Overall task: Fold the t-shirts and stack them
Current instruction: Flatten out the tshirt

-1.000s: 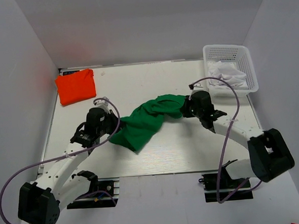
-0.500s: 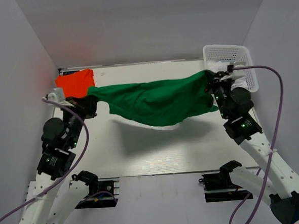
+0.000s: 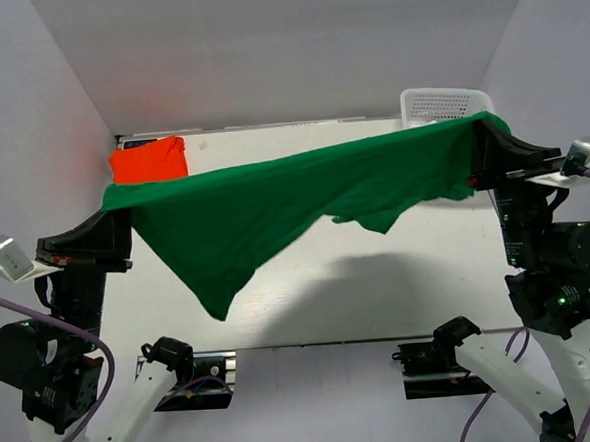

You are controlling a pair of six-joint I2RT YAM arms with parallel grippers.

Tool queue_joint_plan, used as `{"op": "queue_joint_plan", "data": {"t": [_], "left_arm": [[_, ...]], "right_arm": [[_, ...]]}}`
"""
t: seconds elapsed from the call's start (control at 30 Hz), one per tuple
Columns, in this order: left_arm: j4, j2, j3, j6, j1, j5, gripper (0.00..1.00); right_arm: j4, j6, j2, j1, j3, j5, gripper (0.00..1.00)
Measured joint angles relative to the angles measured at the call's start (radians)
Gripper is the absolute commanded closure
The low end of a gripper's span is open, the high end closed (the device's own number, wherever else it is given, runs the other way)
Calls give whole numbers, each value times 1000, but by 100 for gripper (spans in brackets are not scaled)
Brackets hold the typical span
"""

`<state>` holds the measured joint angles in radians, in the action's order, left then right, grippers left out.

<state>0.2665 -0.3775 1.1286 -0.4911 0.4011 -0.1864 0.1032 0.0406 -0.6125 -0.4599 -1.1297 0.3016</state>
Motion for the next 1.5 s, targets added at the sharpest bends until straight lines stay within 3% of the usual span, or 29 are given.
{"op": "queue_joint_plan", "data": {"t": [0.2, 0.37, 0.5, 0.6, 0.63, 0.67, 0.7, 0.77, 0.8, 0.93, 1.13, 1.33, 1.5], "left_arm": [[-5, -62, 21, 29, 0, -6, 100], [-23, -226, 14, 39, 0, -143, 100], [-50, -470, -11, 29, -5, -274, 100], [-33, -752, 4, -6, -20, -393, 100], [-27, -852, 7, -15, -31, -418, 92], [-18, -941, 12, -21, -44, -433, 52], [-1, -1043, 21, -23, -62, -438, 30], [56, -1235, 57, -47, -107, -437, 2], [114, -1332, 105, -66, -132, -435, 0], [230, -1567, 269, -106, -209, -423, 0], [231, -1430, 195, -109, -229, -335, 0], [195, -1109, 11, -127, -206, -208, 0], [94, -964, -211, -136, -201, 19, 0]], "right_arm": [[7, -47, -46, 1, -43, -25, 100], [98, -75, -198, 4, -26, 7, 100], [198, -72, -376, 14, 53, 39, 100], [232, -50, -570, 33, 82, 50, 100], [245, -37, -647, 42, 80, 43, 100], [253, -23, -721, 51, 76, 33, 100], [242, -12, -806, 63, 60, 18, 84], [204, 25, -973, 81, -19, -7, 39], [167, 32, -1056, 89, -77, -18, 10], [85, 53, -1229, 105, -206, -50, 10], [18, 97, -1191, 107, -193, -90, 10], [-40, 195, -1044, 106, -53, -113, 10], [-71, 282, -948, 106, 113, -114, 10]]}}
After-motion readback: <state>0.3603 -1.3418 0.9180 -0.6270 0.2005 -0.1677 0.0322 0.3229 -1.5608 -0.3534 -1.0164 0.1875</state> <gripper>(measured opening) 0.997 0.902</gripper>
